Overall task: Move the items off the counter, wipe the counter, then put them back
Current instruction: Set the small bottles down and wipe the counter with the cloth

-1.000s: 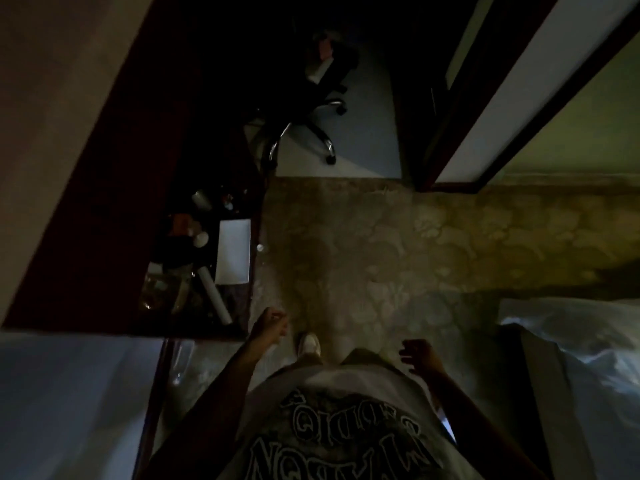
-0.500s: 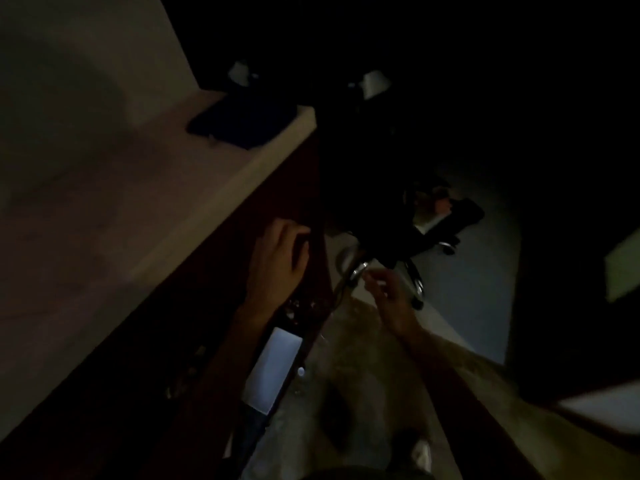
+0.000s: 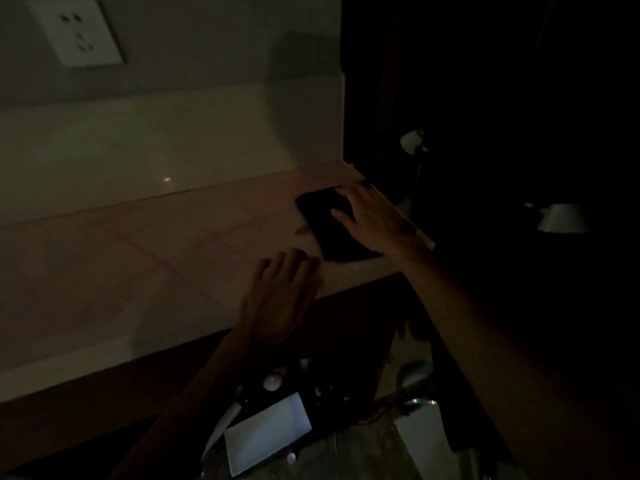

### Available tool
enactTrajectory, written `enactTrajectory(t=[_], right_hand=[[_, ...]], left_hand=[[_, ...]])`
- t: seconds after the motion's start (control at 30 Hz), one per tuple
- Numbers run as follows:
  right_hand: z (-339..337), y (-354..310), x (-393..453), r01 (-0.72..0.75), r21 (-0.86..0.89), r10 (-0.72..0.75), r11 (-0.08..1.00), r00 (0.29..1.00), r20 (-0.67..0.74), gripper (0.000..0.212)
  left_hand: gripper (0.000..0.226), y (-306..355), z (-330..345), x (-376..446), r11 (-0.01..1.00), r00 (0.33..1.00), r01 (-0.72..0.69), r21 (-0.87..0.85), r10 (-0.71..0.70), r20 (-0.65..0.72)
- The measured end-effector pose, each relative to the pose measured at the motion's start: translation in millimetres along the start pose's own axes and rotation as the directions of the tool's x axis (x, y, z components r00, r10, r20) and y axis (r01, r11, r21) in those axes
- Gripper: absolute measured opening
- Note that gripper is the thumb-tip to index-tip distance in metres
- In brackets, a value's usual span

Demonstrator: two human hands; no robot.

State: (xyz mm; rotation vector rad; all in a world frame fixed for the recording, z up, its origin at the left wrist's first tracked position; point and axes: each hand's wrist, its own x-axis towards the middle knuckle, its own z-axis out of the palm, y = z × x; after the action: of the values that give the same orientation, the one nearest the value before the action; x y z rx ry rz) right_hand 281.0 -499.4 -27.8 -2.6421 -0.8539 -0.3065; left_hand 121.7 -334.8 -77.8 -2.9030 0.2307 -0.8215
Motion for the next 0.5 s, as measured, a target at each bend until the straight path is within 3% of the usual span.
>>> enactTrajectory(t=[0.2, 0.33, 0.5], right_hand=[[24, 20, 7, 0.073, -0.045, -0.063, 0.996, 0.978, 0.199, 0.059], [17, 23, -1, 0.116, -0.019, -0.108, 0.993, 0.963, 0.246, 0.062], [13, 34, -29, 0.189, -0.034, -0.178, 0.981, 0.961, 0.209, 0.059]], left_hand=[[0.039, -1, -10, 4, 1.000, 0.993, 0.021, -0.007, -0.020, 0.115], [0.051, 0, -11, 10, 0.987, 0.970, 0.154, 0.035, -0.158, 0.186], [0.044, 3, -15, 14, 0.961, 0.956, 0.253, 0.113, -0.266, 0.124]])
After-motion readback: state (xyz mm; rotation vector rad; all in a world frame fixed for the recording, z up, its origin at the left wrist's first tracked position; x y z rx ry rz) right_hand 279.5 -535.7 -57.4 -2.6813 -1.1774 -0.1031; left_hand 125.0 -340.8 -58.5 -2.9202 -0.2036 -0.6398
